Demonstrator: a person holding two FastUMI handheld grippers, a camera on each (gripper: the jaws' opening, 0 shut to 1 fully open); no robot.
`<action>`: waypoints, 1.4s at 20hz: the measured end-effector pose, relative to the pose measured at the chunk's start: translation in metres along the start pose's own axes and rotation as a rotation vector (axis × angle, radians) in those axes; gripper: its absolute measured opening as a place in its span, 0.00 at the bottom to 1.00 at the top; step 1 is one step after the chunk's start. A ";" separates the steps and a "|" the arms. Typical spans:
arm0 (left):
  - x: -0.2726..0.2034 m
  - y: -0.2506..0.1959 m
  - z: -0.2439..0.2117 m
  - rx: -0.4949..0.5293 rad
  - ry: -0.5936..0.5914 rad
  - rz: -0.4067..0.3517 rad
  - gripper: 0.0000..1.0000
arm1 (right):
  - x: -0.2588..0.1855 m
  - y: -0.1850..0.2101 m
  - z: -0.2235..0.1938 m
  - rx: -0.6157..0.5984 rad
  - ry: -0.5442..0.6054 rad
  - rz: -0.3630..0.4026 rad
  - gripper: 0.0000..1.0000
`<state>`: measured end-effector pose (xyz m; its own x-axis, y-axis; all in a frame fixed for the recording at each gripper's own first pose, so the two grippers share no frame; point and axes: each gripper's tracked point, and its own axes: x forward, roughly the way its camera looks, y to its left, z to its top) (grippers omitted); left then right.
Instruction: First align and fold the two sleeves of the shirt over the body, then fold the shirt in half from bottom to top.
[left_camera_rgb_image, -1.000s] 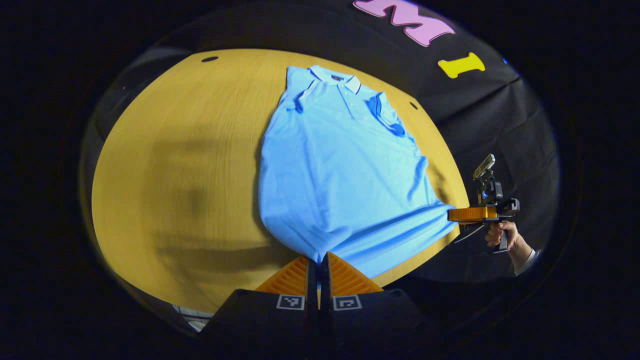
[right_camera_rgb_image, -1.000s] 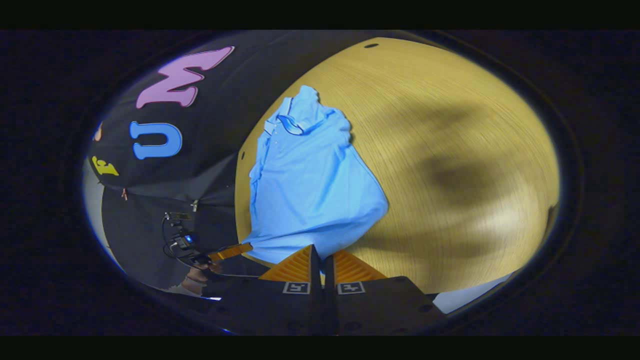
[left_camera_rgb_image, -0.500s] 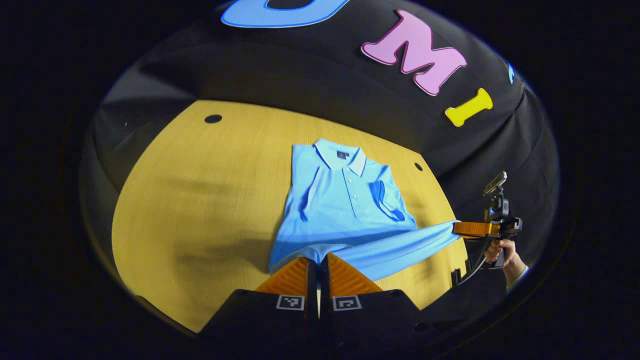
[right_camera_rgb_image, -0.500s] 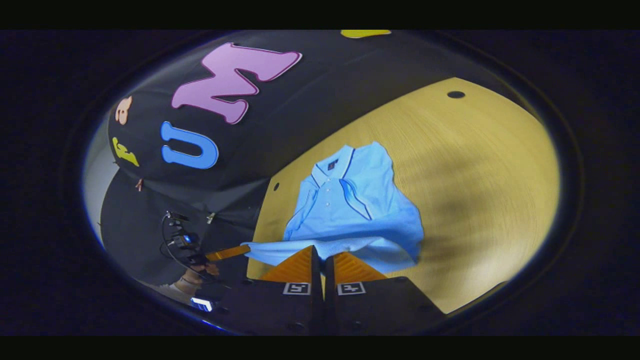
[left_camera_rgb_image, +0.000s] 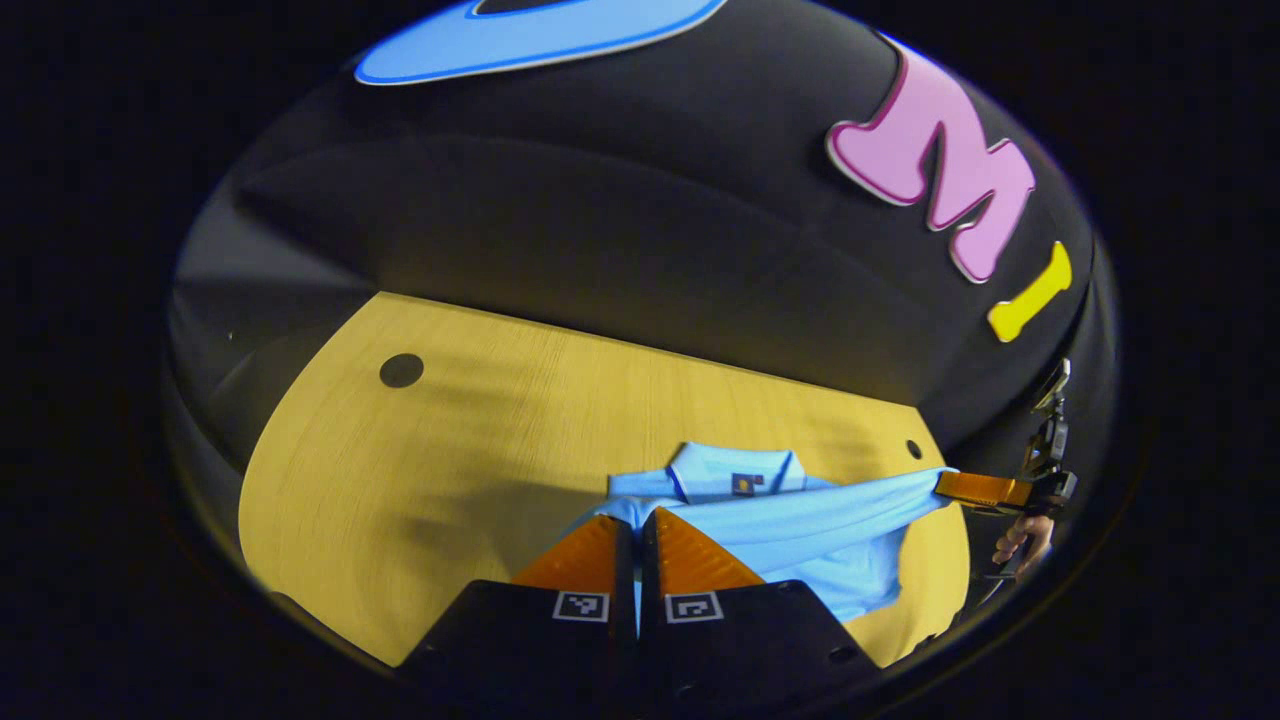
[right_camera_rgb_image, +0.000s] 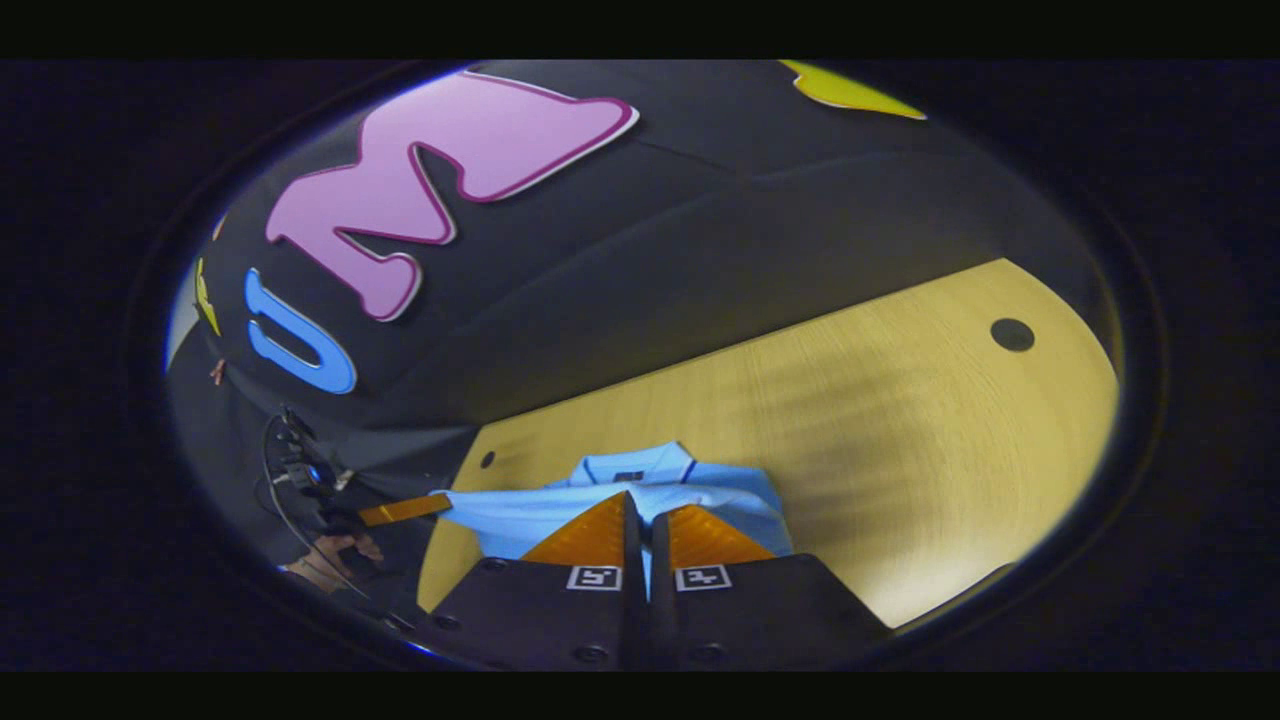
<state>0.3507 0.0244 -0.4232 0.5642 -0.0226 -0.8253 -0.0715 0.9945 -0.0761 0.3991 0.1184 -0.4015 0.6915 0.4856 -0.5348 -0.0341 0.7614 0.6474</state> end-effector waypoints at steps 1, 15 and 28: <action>0.019 0.002 -0.001 0.014 0.009 0.039 0.06 | 0.016 -0.007 0.001 0.010 0.005 -0.015 0.05; -0.026 0.024 -0.001 0.035 -0.061 0.265 0.98 | -0.010 -0.082 0.009 -0.281 -0.015 -0.200 0.98; -0.378 -0.032 -0.046 0.098 -0.616 0.180 0.97 | -0.337 0.091 0.014 -0.678 -0.535 -0.322 0.97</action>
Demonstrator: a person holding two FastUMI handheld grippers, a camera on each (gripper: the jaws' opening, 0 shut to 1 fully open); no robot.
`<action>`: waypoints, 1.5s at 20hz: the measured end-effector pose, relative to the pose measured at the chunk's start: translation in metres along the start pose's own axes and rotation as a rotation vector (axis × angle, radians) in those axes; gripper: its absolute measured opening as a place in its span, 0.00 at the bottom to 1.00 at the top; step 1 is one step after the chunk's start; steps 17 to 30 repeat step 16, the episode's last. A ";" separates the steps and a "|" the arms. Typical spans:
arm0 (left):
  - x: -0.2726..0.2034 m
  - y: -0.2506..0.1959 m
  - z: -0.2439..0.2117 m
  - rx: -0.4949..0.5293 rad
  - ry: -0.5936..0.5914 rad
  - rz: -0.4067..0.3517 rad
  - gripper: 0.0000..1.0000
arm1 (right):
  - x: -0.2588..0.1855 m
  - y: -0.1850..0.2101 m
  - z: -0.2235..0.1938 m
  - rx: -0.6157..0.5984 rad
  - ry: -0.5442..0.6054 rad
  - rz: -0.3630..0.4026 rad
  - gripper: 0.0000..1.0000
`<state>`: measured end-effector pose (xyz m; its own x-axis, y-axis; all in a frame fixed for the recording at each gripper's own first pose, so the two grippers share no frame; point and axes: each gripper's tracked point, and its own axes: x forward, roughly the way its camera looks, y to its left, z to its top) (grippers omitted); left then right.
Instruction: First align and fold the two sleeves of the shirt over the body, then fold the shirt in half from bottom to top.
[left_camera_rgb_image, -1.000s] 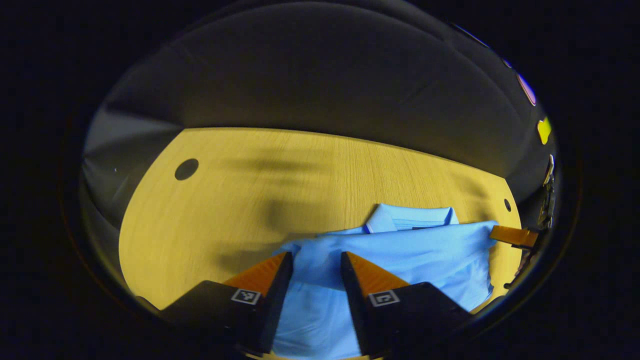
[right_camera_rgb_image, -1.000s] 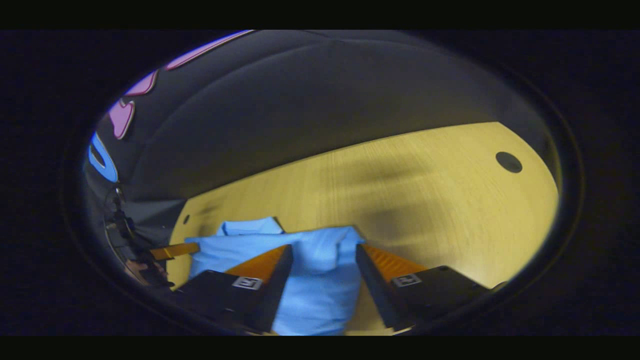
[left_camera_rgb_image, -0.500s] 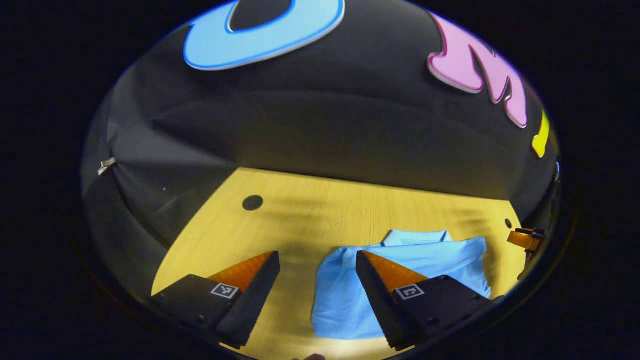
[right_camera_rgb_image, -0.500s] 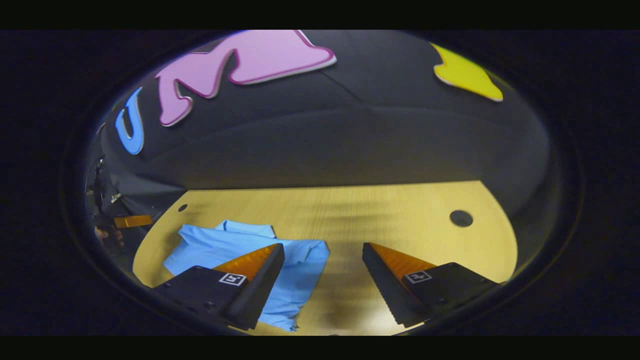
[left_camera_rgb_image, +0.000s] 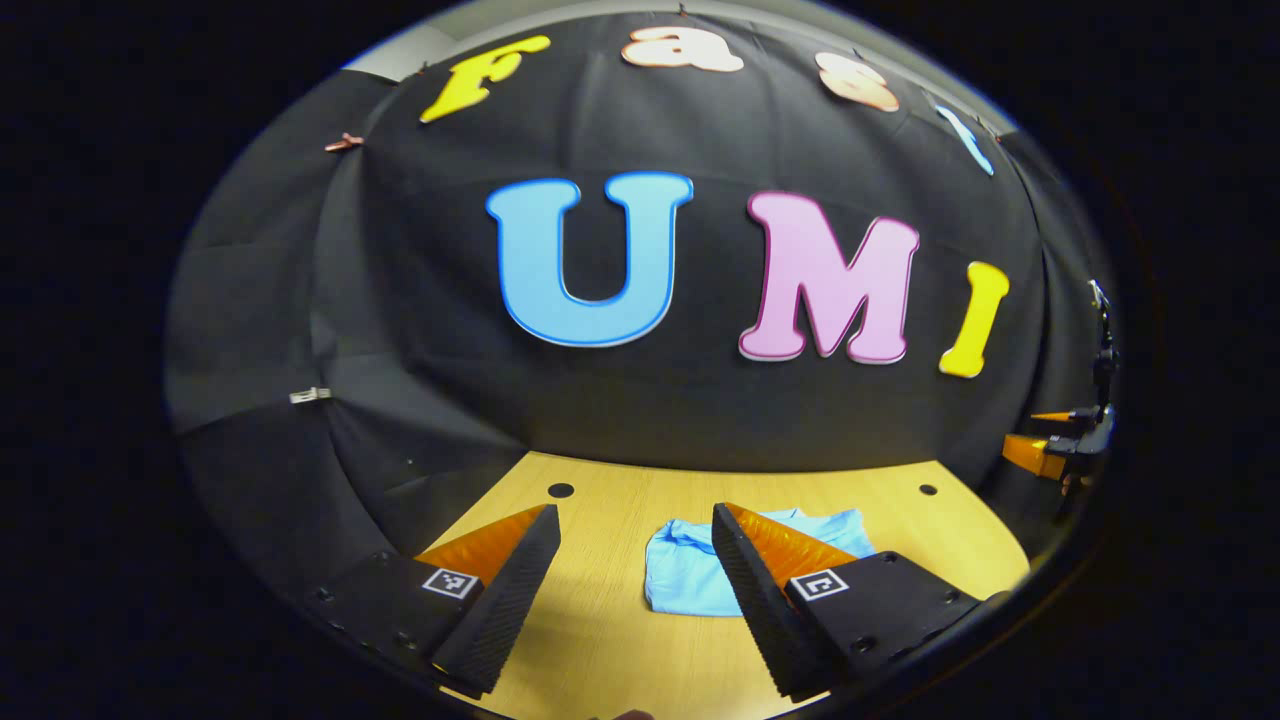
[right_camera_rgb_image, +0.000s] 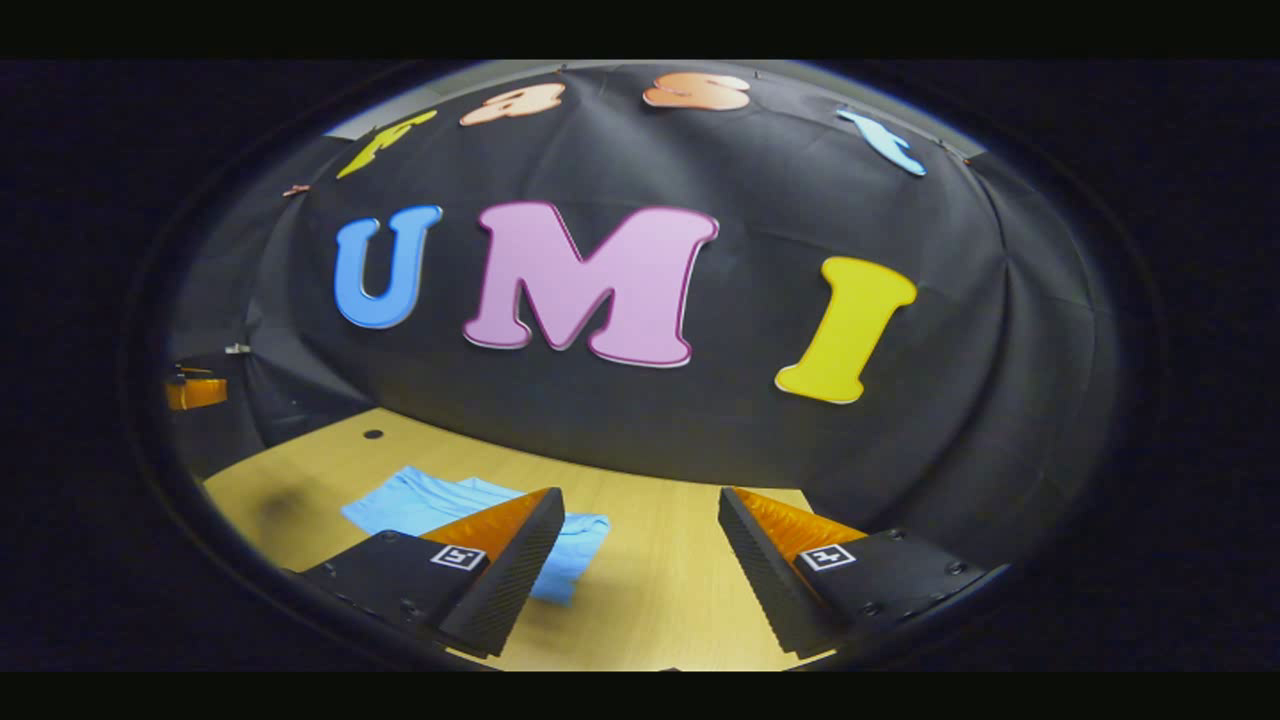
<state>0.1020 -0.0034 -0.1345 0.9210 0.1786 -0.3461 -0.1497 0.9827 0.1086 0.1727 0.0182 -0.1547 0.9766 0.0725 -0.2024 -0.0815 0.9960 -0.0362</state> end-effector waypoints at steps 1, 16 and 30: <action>-0.025 0.002 0.010 0.004 -0.039 -0.008 0.97 | -0.027 0.007 0.009 0.004 -0.028 -0.006 0.97; -0.174 0.004 0.062 0.076 -0.254 -0.050 0.96 | -0.194 0.037 0.099 0.066 -0.242 -0.023 0.97; -0.174 0.004 0.062 0.076 -0.254 -0.050 0.96 | -0.194 0.037 0.099 0.066 -0.242 -0.023 0.97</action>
